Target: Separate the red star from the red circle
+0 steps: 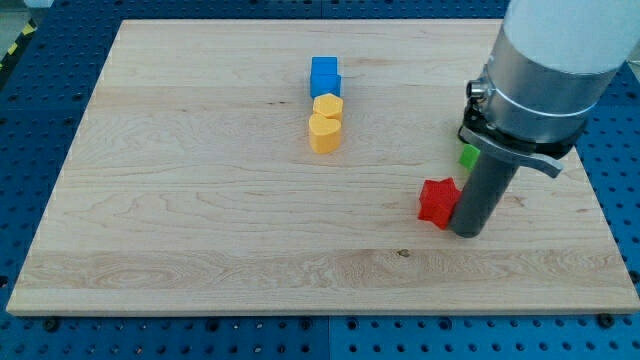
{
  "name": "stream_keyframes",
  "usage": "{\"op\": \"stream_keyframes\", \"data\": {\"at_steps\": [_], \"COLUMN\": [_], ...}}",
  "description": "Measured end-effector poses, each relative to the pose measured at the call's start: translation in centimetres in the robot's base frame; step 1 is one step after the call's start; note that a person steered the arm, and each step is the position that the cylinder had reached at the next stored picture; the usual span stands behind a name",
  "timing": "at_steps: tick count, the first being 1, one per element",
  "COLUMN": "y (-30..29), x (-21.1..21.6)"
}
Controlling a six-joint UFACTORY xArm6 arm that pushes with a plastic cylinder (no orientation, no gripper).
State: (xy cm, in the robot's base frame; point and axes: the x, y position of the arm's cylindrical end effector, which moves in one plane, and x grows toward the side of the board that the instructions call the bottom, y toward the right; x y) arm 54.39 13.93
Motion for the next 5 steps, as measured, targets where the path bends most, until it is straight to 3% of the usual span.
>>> {"op": "stream_keyframes", "data": {"at_steps": [5], "y": [-2.6], "x": [-3.0]}}
